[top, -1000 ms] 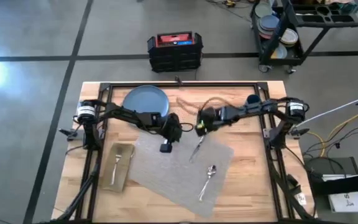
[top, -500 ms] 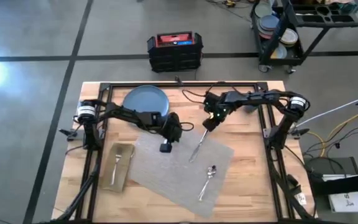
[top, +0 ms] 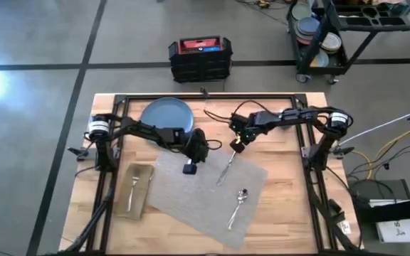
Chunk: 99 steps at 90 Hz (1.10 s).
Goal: Set table place
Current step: Put the silver table knife to the left of the silver spoon on the gray table mat
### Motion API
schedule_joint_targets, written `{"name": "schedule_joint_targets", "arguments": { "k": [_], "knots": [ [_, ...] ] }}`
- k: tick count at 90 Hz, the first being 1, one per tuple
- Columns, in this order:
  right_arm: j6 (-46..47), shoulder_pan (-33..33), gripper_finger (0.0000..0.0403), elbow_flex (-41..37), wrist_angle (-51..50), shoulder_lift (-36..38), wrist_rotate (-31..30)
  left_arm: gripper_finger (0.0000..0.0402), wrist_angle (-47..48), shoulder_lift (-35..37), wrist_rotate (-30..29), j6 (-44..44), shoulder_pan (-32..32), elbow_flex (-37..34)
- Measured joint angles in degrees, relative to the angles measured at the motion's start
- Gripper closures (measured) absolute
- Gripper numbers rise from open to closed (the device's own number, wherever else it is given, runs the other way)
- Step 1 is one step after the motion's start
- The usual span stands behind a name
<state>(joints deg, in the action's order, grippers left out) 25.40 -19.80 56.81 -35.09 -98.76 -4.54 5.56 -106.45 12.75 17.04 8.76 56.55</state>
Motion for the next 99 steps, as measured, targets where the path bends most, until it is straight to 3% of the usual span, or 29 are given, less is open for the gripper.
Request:
{"name": "schedule_joint_targets", "arguments": {
  "k": [99],
  "knots": [
    [-2.5, -1.2, 0.0403, -1.7, 2.8, 0.0, 5.9, 0.0401, 0.8, 0.0, 0.3, 0.5, 0.0, 0.0]
  ]
}}
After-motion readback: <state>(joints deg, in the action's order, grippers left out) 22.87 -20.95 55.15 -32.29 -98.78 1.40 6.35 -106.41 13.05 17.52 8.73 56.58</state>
